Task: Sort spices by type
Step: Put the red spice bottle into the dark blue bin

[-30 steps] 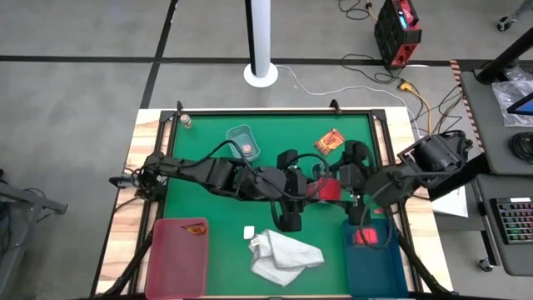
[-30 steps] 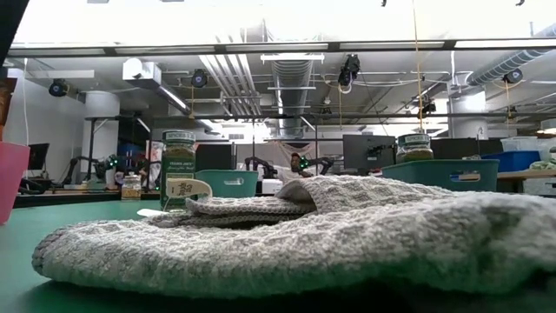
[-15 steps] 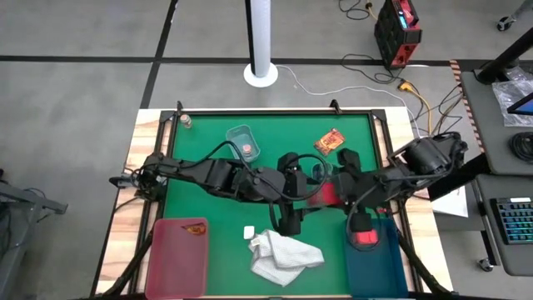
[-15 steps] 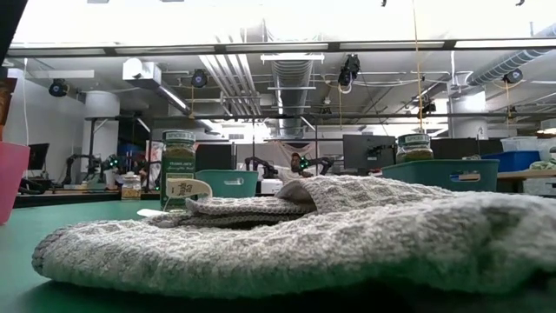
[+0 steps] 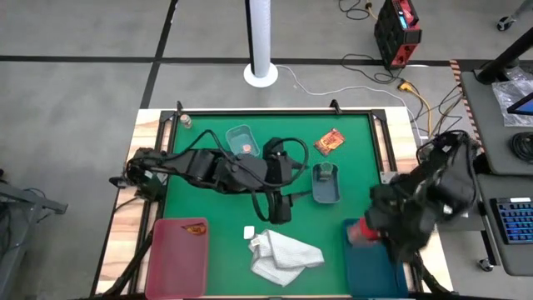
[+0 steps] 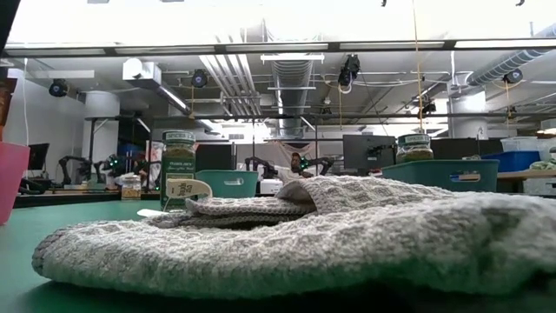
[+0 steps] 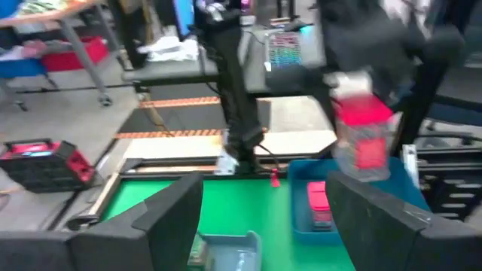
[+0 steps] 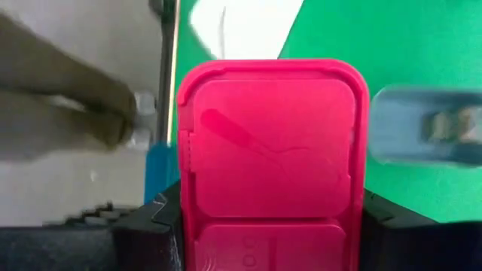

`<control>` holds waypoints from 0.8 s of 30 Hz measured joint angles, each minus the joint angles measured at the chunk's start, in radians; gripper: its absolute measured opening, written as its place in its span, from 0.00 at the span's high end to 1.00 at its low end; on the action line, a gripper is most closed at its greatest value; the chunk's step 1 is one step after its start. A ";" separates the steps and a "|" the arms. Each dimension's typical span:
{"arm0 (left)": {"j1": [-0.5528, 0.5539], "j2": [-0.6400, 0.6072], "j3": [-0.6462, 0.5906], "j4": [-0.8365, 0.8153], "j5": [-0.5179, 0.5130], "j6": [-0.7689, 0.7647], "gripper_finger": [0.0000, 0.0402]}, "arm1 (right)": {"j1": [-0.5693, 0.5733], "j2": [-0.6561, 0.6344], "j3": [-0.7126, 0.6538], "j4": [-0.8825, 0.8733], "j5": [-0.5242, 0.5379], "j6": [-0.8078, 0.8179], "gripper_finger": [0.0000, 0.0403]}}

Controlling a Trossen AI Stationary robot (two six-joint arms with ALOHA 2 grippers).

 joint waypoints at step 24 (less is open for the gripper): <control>0.001 -0.047 0.000 -0.031 -0.023 0.042 0.40 | 0.331 -0.010 -0.823 0.645 0.021 0.322 0.51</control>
